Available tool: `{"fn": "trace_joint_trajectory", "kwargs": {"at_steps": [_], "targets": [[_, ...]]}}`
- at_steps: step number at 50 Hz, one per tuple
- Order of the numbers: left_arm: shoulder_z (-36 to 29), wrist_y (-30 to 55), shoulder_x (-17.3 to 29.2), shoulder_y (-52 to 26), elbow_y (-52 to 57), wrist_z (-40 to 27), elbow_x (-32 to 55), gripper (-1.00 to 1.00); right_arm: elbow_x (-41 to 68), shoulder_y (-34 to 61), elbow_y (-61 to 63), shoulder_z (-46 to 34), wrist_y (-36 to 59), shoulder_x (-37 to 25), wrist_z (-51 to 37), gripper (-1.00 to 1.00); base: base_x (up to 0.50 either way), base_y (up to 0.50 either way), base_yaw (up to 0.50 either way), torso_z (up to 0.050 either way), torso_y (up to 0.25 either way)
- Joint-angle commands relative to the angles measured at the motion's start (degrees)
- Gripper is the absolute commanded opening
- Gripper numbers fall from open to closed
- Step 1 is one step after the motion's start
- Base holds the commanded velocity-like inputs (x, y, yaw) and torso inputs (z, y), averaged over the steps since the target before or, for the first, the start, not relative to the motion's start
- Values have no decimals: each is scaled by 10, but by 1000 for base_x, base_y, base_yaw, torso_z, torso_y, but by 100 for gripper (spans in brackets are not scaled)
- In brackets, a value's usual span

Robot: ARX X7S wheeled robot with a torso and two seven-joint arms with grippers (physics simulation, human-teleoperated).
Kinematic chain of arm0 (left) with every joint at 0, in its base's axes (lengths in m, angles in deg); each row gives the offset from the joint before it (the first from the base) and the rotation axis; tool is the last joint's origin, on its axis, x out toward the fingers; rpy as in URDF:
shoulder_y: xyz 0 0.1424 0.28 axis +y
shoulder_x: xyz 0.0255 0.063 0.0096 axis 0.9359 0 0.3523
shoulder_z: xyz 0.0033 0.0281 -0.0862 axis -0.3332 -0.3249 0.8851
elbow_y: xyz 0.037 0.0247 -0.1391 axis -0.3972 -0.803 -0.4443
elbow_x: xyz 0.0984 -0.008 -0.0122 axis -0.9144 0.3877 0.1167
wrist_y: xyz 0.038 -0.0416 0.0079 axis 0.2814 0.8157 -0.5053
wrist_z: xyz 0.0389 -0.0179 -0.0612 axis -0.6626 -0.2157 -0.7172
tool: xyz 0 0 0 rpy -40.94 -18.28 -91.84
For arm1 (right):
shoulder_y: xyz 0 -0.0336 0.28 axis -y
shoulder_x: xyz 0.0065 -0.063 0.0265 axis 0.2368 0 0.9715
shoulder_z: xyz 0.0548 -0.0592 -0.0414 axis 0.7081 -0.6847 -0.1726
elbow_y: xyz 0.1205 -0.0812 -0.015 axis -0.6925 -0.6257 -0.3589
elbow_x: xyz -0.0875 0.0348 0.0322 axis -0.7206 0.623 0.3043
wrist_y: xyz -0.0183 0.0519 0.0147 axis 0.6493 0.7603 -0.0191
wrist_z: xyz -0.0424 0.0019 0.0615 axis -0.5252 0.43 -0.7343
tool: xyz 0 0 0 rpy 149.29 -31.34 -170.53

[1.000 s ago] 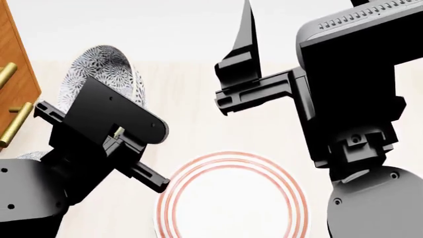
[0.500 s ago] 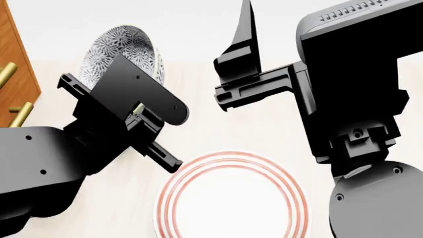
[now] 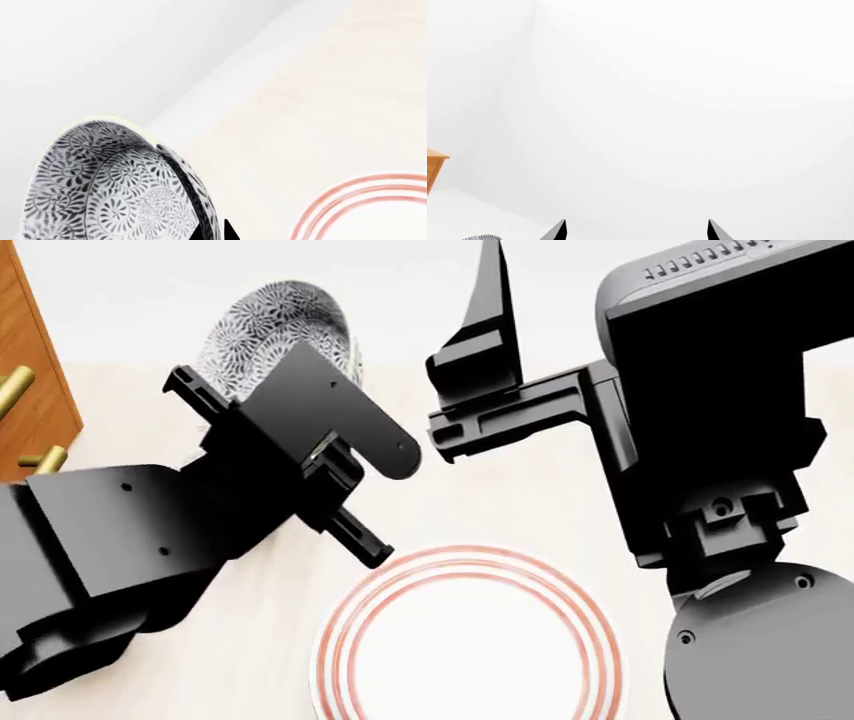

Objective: Put the bowl at the front on the plate.

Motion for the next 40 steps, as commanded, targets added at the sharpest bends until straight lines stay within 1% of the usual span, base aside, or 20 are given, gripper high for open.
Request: {"fn": "trace_joint_trajectory", "kwargs": {"at_steps": [1,4,8,9,11,18,21,27,32,33,34,36,40], "targets": [[-25,-32,-35,-17,-83,33,-50,-100,2,3,2,-2,-1,-1,0,100,0,0,0,0,0],[-33,-40,-48,-24,-111,46,-61,-100,3,6,3,-3,0,-1,0,100,0,0,0,0,0],[-34,-41,-49,-25,-112,46,-61,-100,4,6,3,-3,0,-1,-1,100,0,0,0,0,0],[-40,-56,-68,-32,-155,61,-73,-100,4,7,4,-3,0,-1,-1,100,0,0,0,0,0],[-40,-57,-70,-33,-159,62,-74,-100,5,7,4,-4,0,-1,-1,100,0,0,0,0,5],[-60,-80,-103,-44,-236,88,-98,-100,5,10,0,-6,-2,-1,1,100,0,0,0,0,0],[-62,-84,-110,-45,-252,92,-101,-100,6,12,1,-6,-1,-1,0,100,0,0,0,0,0],[-77,-122,-145,-44,-339,112,-125,-100,8,20,0,-8,4,-2,1,100,0,0,0,0,0],[-86,-134,-162,-49,-374,135,-129,-100,9,22,-1,-9,6,-3,0,100,0,0,0,0,2],[-92,-144,-170,-52,-395,142,-133,-100,10,24,1,-9,8,-3,-1,100,0,0,0,0,0],[-112,-151,-172,-56,-408,140,-125,-100,10,23,1,-8,7,-3,-1,100,0,0,0,0,0],[-142,-164,-172,-65,-419,135,-86,-100,10,21,0,-8,6,-4,-1,100,0,0,0,0,0],[-197,-184,-172,-79,-423,128,-36,-100,11,20,2,-6,6,-5,-3,100,0,0,0,0,0]]}}
